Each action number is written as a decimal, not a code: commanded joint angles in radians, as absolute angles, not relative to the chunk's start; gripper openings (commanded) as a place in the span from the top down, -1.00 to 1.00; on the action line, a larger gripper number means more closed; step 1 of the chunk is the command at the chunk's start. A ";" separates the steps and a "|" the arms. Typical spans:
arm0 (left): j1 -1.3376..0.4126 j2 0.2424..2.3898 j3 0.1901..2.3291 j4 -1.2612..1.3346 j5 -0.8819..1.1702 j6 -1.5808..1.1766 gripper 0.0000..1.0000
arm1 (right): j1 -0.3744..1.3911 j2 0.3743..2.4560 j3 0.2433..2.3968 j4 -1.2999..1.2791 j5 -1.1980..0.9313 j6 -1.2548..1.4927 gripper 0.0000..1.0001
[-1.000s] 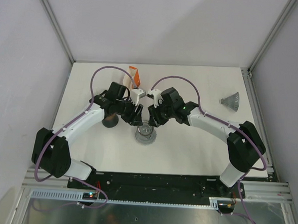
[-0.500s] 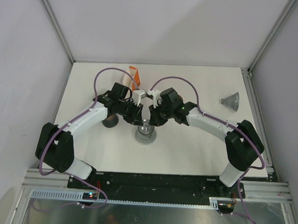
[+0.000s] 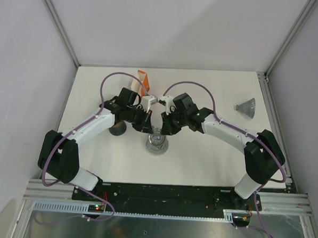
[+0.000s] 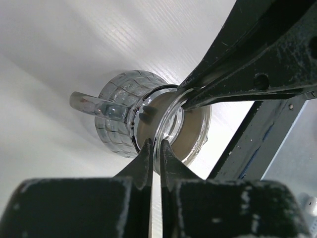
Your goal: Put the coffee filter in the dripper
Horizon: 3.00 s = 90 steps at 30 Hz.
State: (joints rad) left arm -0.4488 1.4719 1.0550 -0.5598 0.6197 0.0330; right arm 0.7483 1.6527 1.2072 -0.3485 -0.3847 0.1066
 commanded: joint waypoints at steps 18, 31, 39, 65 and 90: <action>-0.469 1.436 1.133 -0.557 0.775 -0.021 1.00 | 0.744 1.628 1.347 -0.337 -0.518 0.213 1.00; -0.465 1.479 1.178 -0.611 0.893 -0.113 0.99 | 0.700 1.688 1.385 -0.364 -0.685 0.355 1.00; -0.465 1.507 1.173 -0.617 0.906 -0.153 1.00 | 0.707 1.746 1.424 -0.417 -0.678 0.351 1.00; -0.461 1.563 1.252 -0.618 0.861 -0.152 0.99 | 0.696 1.822 1.563 -0.515 -0.618 0.281 1.00; -0.456 1.619 1.184 -0.617 0.843 -0.131 1.00 | 0.713 1.884 1.563 -0.555 -0.532 0.226 1.00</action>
